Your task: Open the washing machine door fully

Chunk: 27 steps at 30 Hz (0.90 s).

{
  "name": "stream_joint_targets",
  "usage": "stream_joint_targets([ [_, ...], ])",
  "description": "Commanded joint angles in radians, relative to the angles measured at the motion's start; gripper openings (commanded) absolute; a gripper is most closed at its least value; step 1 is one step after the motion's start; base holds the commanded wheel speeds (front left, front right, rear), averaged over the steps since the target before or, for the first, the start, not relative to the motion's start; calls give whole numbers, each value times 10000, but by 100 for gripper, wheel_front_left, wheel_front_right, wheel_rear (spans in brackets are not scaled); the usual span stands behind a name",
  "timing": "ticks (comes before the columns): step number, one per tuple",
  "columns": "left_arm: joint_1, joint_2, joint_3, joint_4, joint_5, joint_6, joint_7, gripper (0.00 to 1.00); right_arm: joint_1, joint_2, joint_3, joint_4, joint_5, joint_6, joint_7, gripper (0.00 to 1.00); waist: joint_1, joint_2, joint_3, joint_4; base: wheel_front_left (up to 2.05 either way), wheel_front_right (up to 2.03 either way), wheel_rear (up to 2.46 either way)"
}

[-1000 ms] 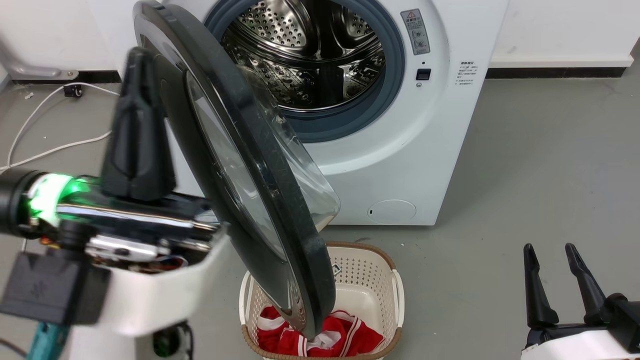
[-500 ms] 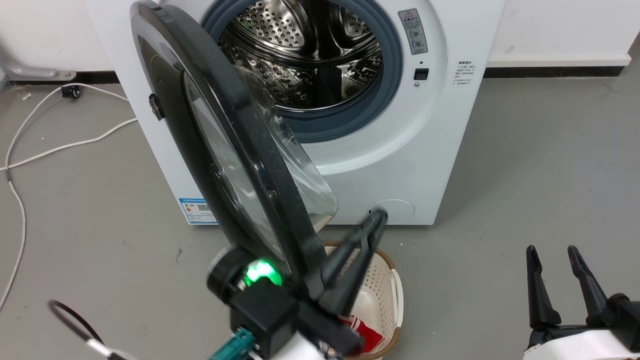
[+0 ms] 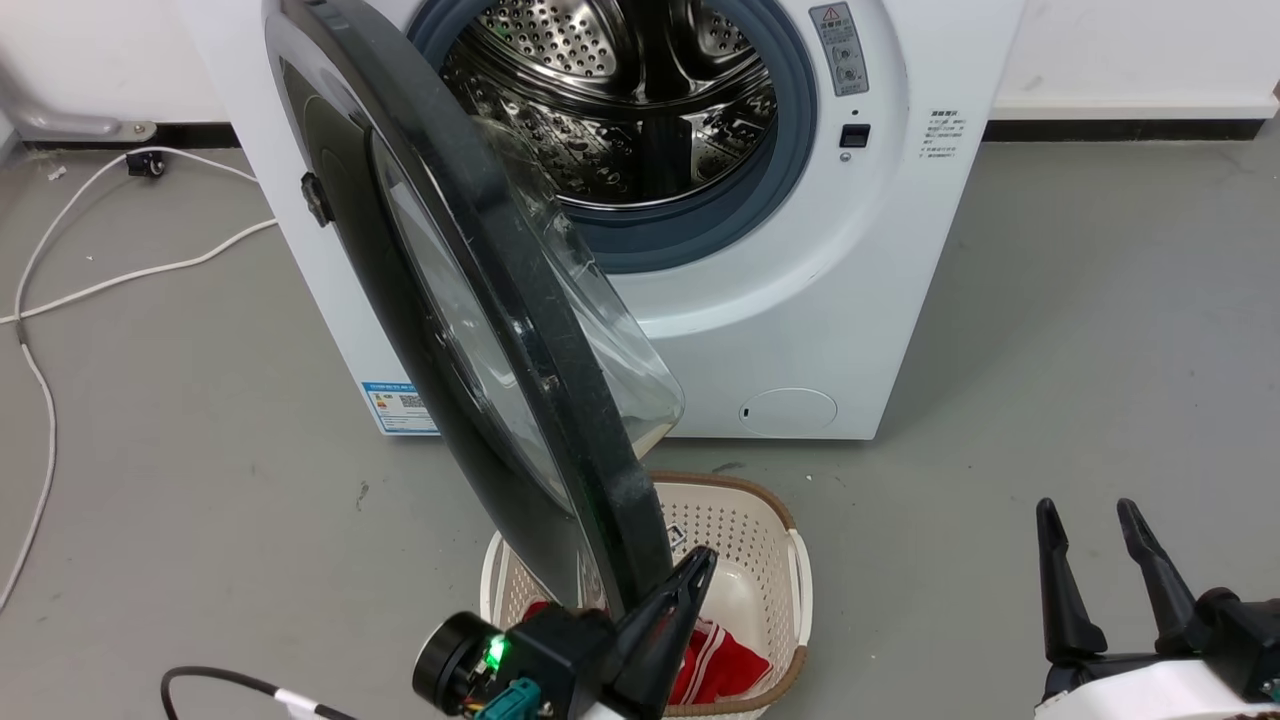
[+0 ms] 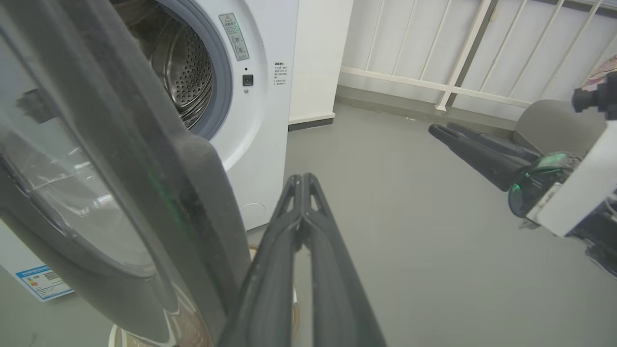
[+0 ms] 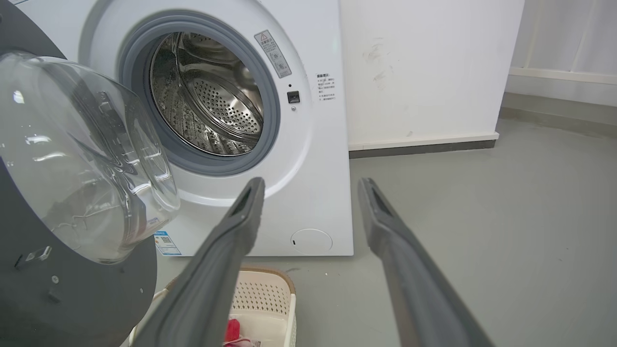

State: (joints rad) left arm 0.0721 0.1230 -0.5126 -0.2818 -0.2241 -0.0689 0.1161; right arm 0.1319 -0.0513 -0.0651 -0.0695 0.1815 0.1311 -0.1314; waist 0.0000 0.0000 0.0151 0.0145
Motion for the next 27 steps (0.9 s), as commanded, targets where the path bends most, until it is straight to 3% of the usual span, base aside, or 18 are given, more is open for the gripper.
stream_joint_targets([
  [1, -246, -40, 9, 174, 76, 48, -180, 0, -68, 21, 38, 27, 16, -7, -38, 100, 0, 0, 18, -27, 0, 0, 0],
  [13, -1493, -480, -26, 2054, 220, 339, -1369, 0, -221, 20, 227, 342, 114, -7, -49, 100, 0, 0, 111, -333, 0, 0, 0],
  [27, -1446, -443, 281, 2662, 85, 826, -1563, 0, -202, 20, 280, 533, 182, -7, -92, 100, 0, 0, 82, -264, 0, 0, 0],
])
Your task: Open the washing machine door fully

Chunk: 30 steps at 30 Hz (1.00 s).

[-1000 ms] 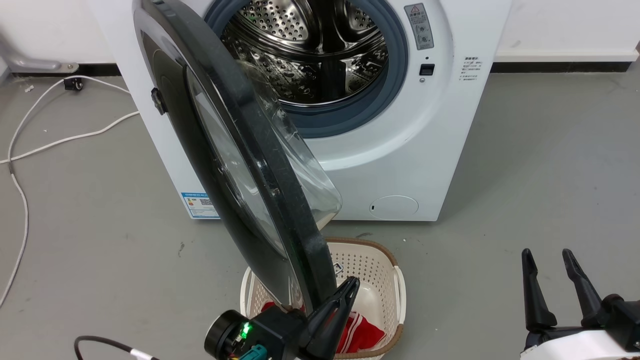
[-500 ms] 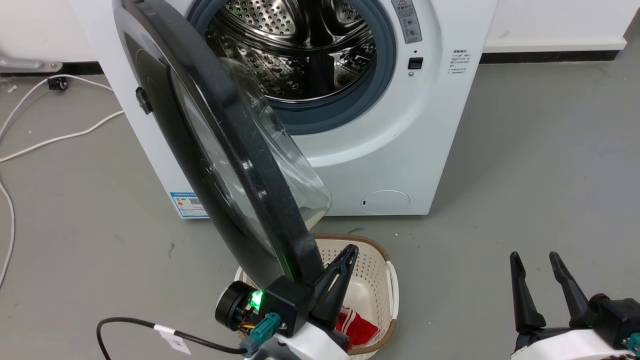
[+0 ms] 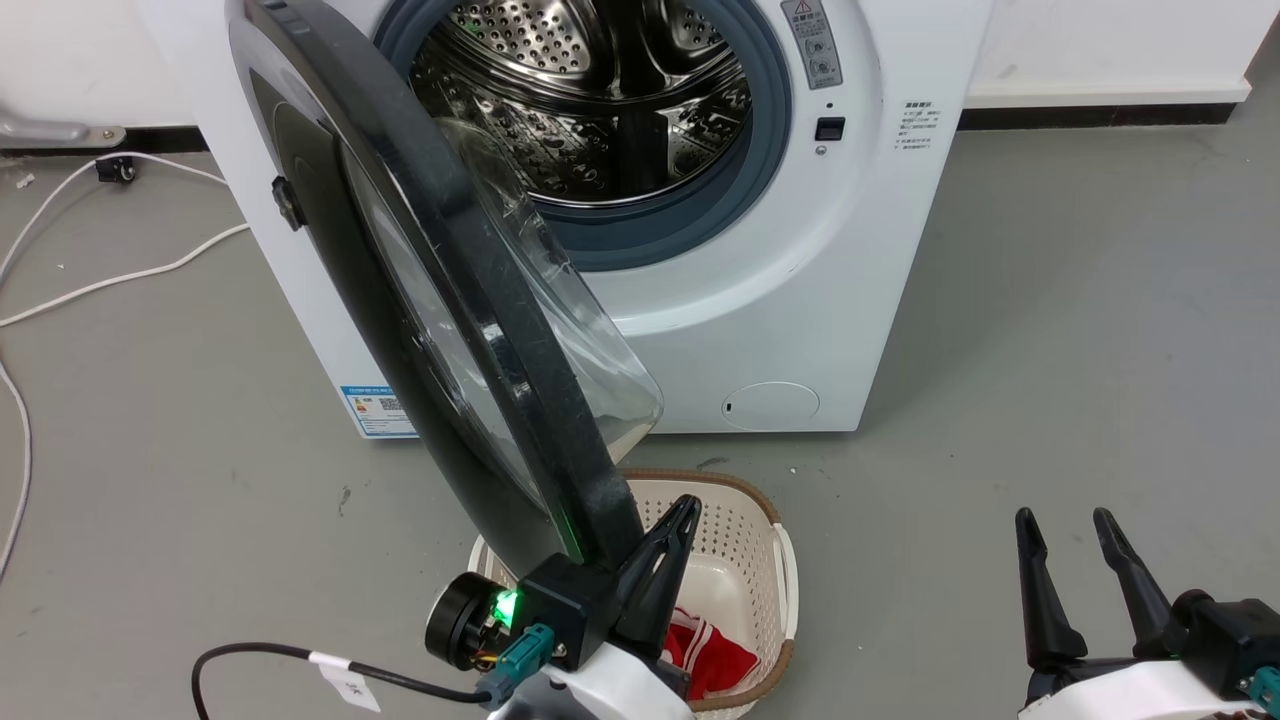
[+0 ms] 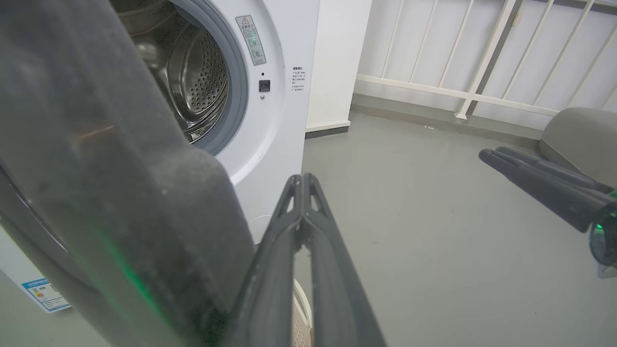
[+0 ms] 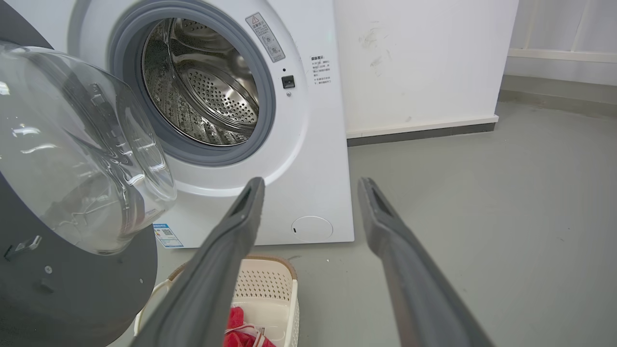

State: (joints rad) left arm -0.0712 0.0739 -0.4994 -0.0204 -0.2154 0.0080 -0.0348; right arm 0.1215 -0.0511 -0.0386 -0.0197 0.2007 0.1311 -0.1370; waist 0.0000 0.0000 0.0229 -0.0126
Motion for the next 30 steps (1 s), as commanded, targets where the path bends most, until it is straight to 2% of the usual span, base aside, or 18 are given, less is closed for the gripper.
stream_joint_targets([
  [1, -4, 72, 182, 49, 4, 100, -70, 0, -114, 18, 31, 43, 1, -7, -41, 100, 0, 0, 2, 11, 0, 0, 0],
  [14, 1107, 741, 499, -1103, 190, 855, 141, 0, -156, 18, 47, 137, 77, -5, -23, 100, 0, 0, 33, 537, 0, 0, 0],
  [24, 1973, 876, 296, -2260, 255, 1170, 307, 0, -144, 17, -133, 51, 41, -7, 23, 100, 0, 0, 179, 1956, 0, 0, 0],
  [30, 2130, 1029, 585, -2438, 222, 1416, 276, 0, -252, 17, -146, -23, -65, -7, 84, 100, 0, 0, 292, 2980, 0, 0, 0],
])
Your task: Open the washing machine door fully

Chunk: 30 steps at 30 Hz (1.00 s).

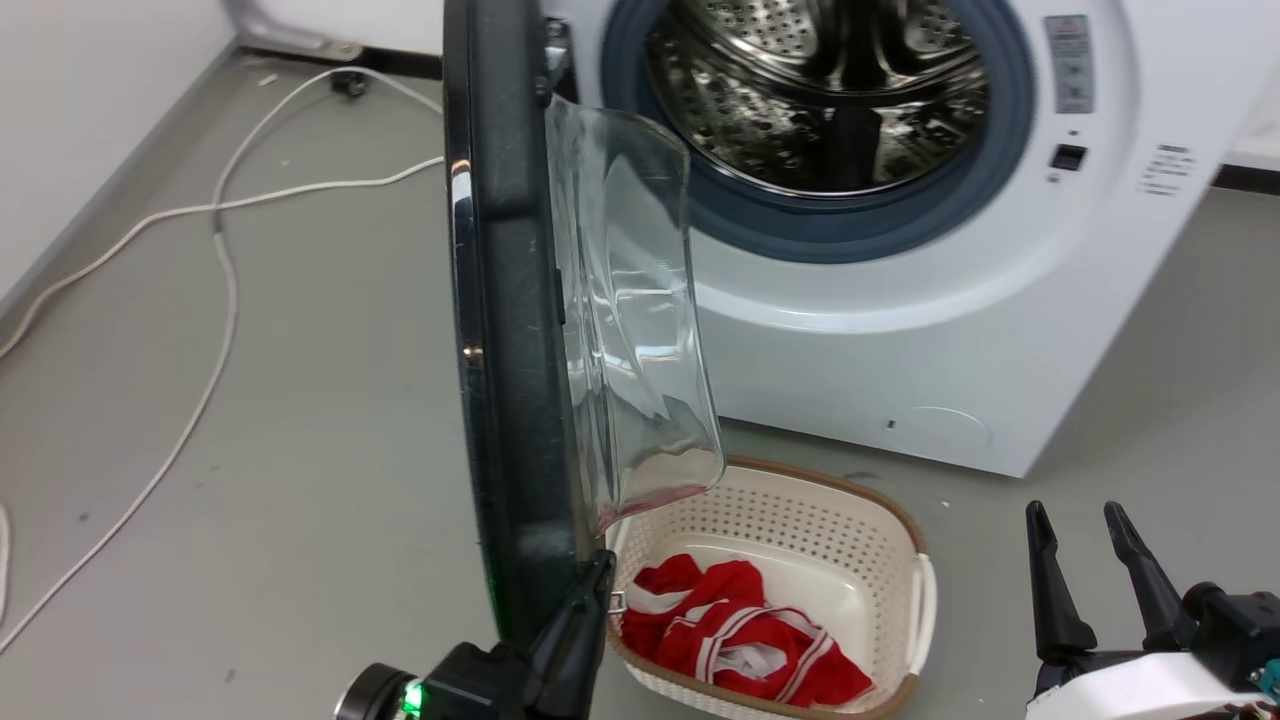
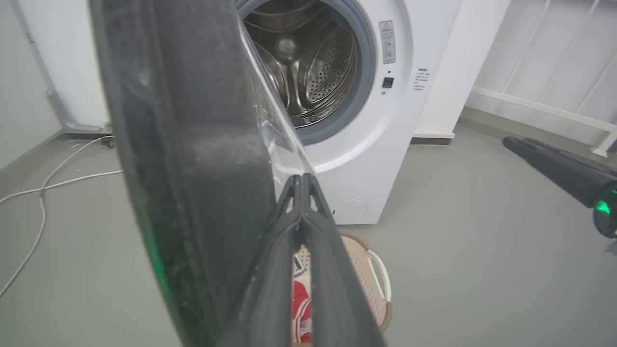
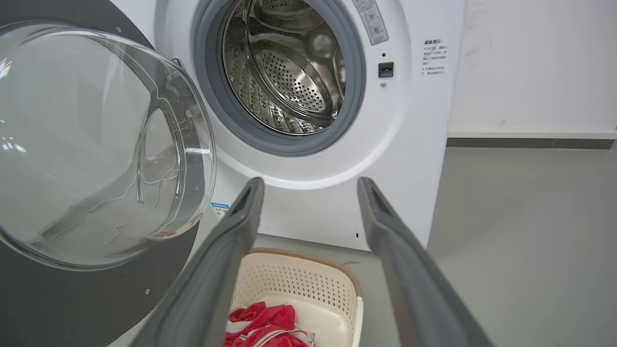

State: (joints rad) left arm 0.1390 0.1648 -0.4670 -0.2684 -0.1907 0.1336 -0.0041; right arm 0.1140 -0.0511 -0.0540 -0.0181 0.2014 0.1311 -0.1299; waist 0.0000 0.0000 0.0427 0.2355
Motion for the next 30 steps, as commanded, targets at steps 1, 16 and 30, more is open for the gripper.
stream_joint_targets([
  [1, 51, 124, 295, 28, -48, 195, -61, 0, -186, 17, 4, -35, -86, -7, 27, 100, 0, 0, 100, 648, 0, 0, 0],
  [16, -188, 679, 1705, 658, -384, 683, -560, 0, -320, 17, -20, -117, -164, -7, 200, 100, 0, 0, 216, 1620, 0, 0, 0],
  [30, -1673, 1563, 4185, 2653, -1587, 722, -1788, 0, -420, 17, -150, -394, -327, -7, 490, 100, 0, 0, 724, 1145, 0, 0, 0],
])
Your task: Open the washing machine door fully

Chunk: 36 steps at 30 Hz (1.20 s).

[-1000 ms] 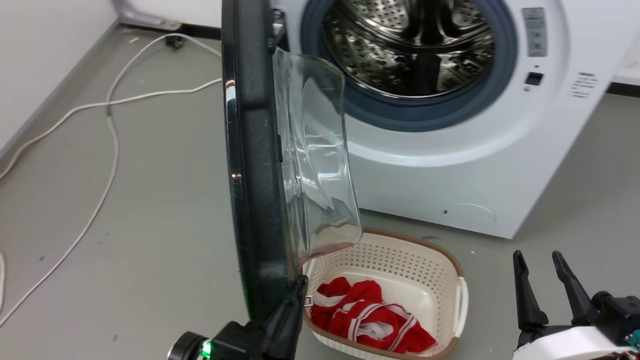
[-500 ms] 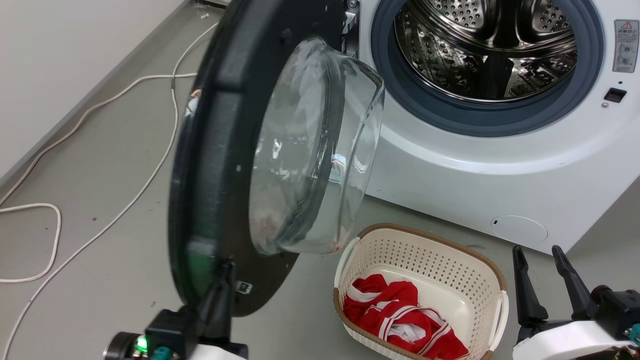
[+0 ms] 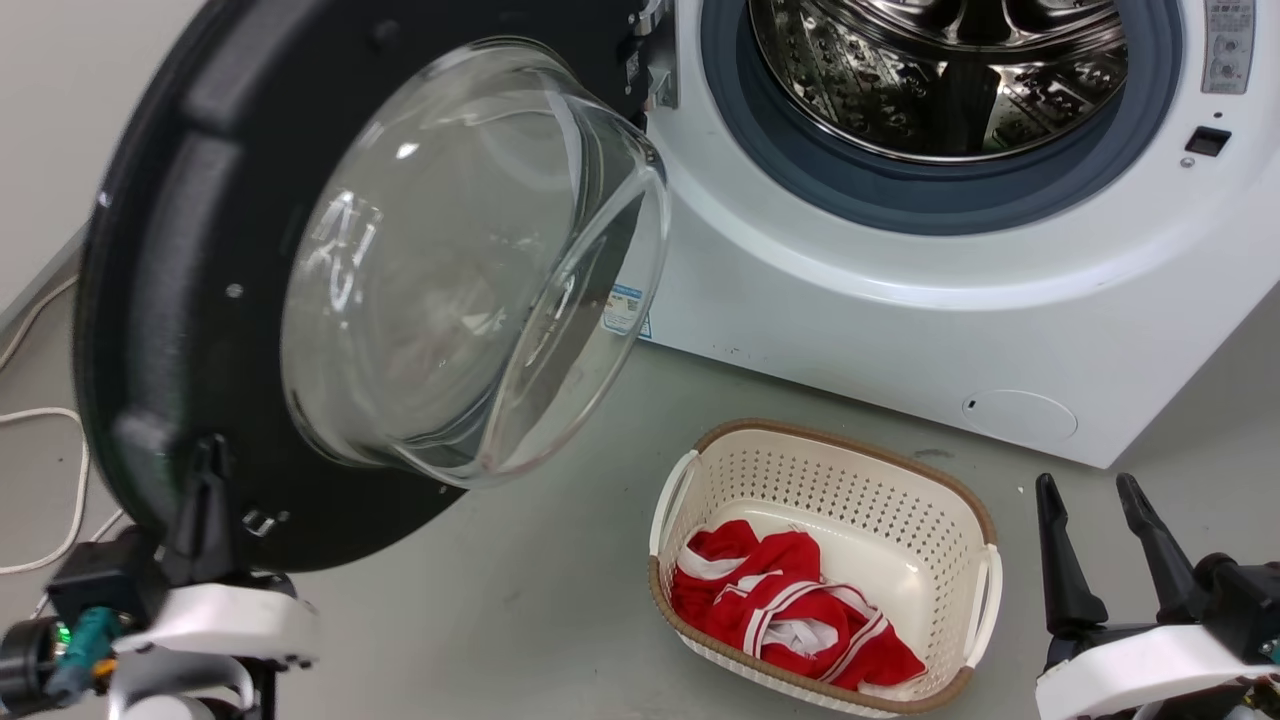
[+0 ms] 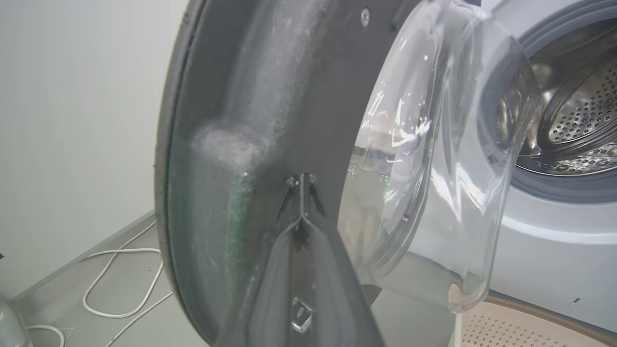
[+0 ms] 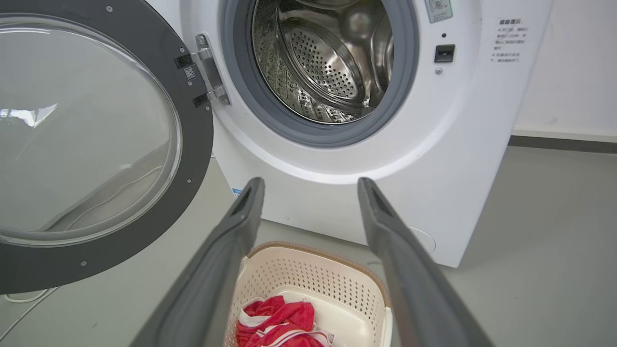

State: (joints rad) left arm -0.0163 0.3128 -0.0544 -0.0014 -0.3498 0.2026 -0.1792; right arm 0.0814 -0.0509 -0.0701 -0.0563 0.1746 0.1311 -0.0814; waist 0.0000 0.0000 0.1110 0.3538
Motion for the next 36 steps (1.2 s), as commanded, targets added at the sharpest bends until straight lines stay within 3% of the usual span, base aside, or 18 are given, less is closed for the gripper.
stream_joint_targets([
  [1, -262, 128, 242, 133, -108, 20, -113, 0, -123, 12, -9, -71, -86, -7, 38, 100, 0, 0, 110, -56, 0, 0, 0],
  [6, -1049, 367, 949, 1066, -693, -250, -453, 0, -250, 13, -55, -247, -158, -5, 150, 100, 0, 0, 381, -151, 0, 0, 0],
  [13, -2338, 1007, 1656, 2841, -1297, -1036, -725, 0, -470, 13, -74, -397, -253, -7, 257, 100, 0, 0, 743, -247, 0, 0, 0],
  [23, -3584, 1502, 1901, 4757, -1332, -1768, -844, 0, -635, 13, -115, -463, -331, -5, 327, 100, 0, 0, 976, -327, 0, 0, 0],
  [29, -3656, 1416, 2098, 4981, -1155, -1855, -854, 0, -678, 13, -53, -363, -303, -7, 274, 100, 0, 0, 910, -390, 0, 0, 0],
  [36, -2201, 1050, 2396, 3556, -332, -1463, -860, 0, -549, 13, 65, -99, -134, -7, 31, 100, 0, 0, 430, -744, 0, 0, 0],
])
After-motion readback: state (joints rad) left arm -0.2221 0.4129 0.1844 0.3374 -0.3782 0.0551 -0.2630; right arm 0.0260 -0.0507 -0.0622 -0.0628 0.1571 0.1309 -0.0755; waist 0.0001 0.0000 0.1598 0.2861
